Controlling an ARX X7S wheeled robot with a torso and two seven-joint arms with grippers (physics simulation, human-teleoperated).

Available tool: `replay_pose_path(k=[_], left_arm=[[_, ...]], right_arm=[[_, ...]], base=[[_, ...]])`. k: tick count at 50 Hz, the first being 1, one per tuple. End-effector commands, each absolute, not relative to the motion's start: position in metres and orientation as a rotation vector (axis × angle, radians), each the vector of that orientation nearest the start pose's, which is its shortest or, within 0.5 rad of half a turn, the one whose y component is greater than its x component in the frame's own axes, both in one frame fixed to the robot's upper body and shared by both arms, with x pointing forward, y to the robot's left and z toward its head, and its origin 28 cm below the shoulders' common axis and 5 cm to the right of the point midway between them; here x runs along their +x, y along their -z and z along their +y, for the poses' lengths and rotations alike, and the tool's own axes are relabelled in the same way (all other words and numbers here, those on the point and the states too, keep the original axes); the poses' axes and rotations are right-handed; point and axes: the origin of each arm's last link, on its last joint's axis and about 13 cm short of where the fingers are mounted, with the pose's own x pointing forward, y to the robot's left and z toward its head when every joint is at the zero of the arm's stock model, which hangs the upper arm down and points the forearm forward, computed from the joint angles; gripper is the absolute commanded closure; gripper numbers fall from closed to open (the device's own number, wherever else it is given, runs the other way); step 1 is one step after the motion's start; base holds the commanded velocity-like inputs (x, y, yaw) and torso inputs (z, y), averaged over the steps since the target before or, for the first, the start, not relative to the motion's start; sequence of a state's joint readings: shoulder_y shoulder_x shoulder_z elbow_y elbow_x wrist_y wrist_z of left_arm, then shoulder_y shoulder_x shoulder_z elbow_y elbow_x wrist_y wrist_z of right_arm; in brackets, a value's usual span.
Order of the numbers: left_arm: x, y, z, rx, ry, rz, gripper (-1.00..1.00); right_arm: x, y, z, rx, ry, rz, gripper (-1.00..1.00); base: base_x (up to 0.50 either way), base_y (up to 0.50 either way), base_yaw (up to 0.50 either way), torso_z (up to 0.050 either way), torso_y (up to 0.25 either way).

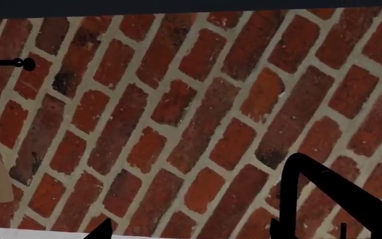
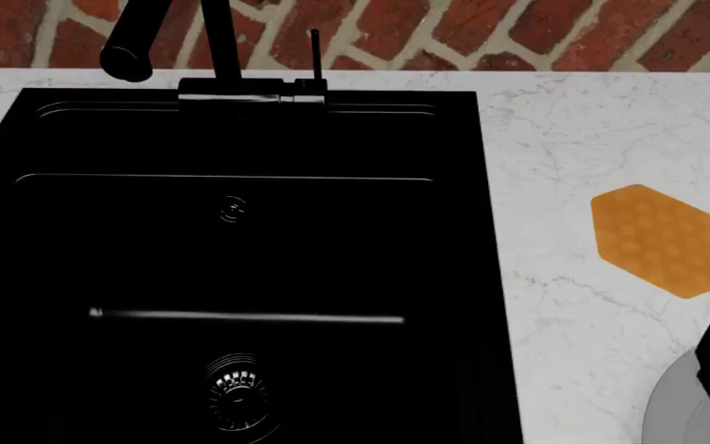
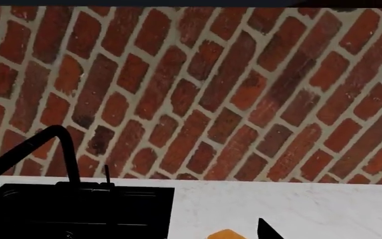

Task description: Pick the celery from the sink and place it on the plate located on the counter

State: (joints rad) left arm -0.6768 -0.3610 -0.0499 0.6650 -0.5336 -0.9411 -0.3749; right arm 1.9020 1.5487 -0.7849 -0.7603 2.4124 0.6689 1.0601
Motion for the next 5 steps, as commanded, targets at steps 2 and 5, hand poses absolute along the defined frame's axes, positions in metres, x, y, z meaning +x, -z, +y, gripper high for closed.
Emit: replay_pose_path(k=[2, 5], left_arm=[[0.249, -0.2455, 0.2454, 0.03, -0.083, -0.35, -1.0], [0.2494, -0.2455, 0.2452, 0.03, -0.083, -0.349, -1.0]], right_arm=[[0.0933, -0.3669, -0.1673, 0.027, -0.151, -0.132, -1.0], [0.0965, -0.3673, -0.1644, 0.032, -0.177, -0.133, -1.0]], base=[[0.0, 0.0, 0.0, 0.0, -0.007], [0.0, 0.0, 0.0, -0.003, -0.008]])
